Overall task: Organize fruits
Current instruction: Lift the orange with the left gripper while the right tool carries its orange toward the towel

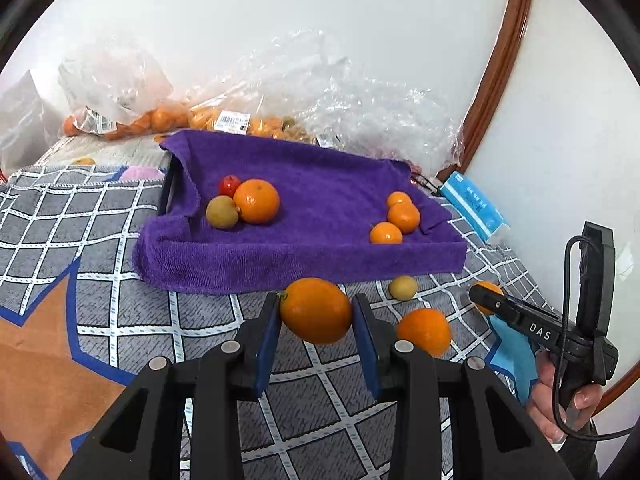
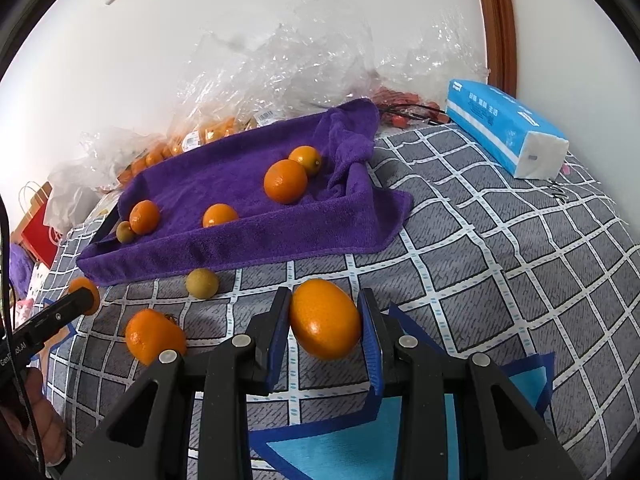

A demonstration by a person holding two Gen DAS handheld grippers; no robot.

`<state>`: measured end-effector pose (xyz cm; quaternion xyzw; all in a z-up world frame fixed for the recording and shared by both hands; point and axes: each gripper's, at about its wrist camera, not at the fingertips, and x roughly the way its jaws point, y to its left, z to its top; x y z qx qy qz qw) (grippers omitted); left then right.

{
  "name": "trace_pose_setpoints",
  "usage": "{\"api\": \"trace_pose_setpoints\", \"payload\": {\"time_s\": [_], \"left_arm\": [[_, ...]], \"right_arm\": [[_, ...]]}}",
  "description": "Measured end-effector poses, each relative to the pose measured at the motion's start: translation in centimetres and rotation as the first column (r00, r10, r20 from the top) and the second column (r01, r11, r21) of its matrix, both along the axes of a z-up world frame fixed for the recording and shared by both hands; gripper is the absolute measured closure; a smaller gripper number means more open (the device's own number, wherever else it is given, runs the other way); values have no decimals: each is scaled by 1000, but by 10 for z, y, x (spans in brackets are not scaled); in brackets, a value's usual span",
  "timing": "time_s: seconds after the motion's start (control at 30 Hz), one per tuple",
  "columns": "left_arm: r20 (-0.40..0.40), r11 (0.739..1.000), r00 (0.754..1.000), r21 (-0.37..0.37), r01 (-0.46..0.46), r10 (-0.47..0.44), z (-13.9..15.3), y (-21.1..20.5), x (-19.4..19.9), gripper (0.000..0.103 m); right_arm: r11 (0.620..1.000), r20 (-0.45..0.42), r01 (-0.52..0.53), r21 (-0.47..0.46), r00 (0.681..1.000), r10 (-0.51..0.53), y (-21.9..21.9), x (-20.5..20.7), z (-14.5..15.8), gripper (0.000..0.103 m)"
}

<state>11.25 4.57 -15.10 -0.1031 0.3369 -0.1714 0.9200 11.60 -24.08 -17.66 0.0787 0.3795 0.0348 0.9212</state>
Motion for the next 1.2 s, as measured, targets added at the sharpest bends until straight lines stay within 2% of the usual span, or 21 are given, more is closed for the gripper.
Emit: {"api": "trace_pose_setpoints", "payload": {"time_s": [0.2,0.63,0.93,1.2], "left_arm": [[11,1000,1000,-6,-23,23,2,3,-1,69],[114,994,988,-15,-106,107,14,15,-11,69],[86,991,987,-31,-131,133,10,21,-7,69],[79,988,985,-40,-148,150,10,25,-5,69]], "right_arm": [[1000,24,-15,-20,1000,16,6,-4,4,69],[1000,82,-23,-15,996,24,8,-15,13,69],[999,42,-35,1,999,35,7,-9,11,69],[998,77,-61,-20,995,62,14,-11,30,69]]}}
